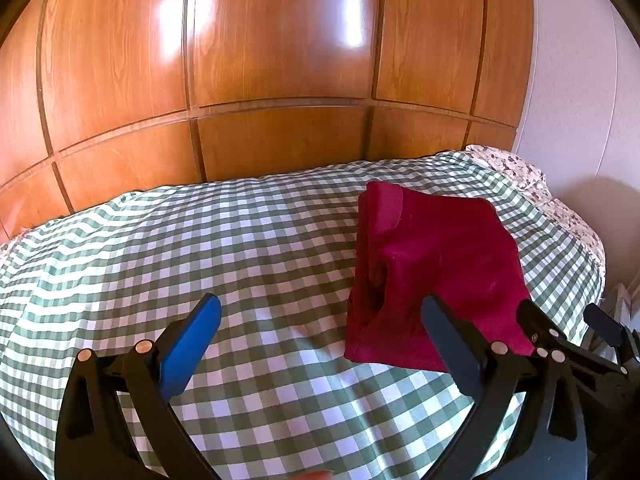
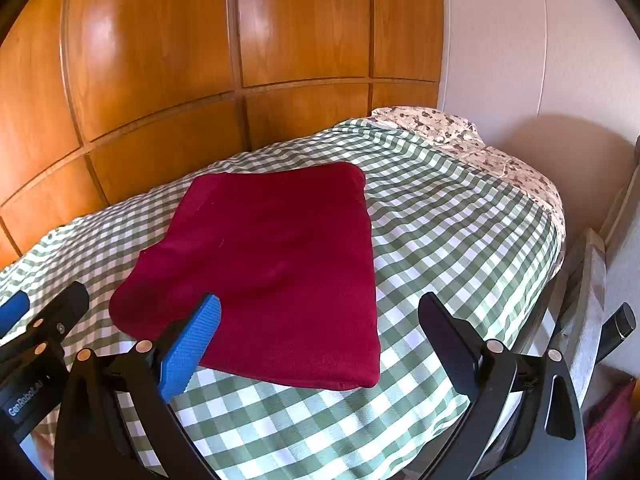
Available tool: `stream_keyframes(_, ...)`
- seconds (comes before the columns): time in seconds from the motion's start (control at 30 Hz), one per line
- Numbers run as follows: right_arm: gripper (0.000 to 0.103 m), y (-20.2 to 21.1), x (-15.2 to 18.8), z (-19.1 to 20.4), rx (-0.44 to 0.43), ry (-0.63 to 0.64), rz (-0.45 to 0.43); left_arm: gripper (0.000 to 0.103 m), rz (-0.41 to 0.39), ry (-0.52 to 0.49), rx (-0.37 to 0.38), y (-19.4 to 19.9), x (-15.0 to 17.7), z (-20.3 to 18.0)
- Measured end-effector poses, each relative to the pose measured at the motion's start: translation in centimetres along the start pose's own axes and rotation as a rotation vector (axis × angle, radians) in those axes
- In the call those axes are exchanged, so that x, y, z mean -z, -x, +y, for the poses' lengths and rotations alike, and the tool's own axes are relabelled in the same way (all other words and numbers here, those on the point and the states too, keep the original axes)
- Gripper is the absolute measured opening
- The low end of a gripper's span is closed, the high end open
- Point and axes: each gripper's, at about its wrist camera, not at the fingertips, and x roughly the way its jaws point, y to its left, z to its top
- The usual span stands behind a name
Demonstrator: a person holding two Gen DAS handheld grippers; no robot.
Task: Fold small clothes
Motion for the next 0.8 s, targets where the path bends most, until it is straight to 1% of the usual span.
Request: stream_keyframes(0.8, 0.098, -0.23, 0.37, -0.05, 0.001, -0.022, 0.011, 0.1, -0.002, -0.015, 0.004, 0.26, -0.25, -0.39)
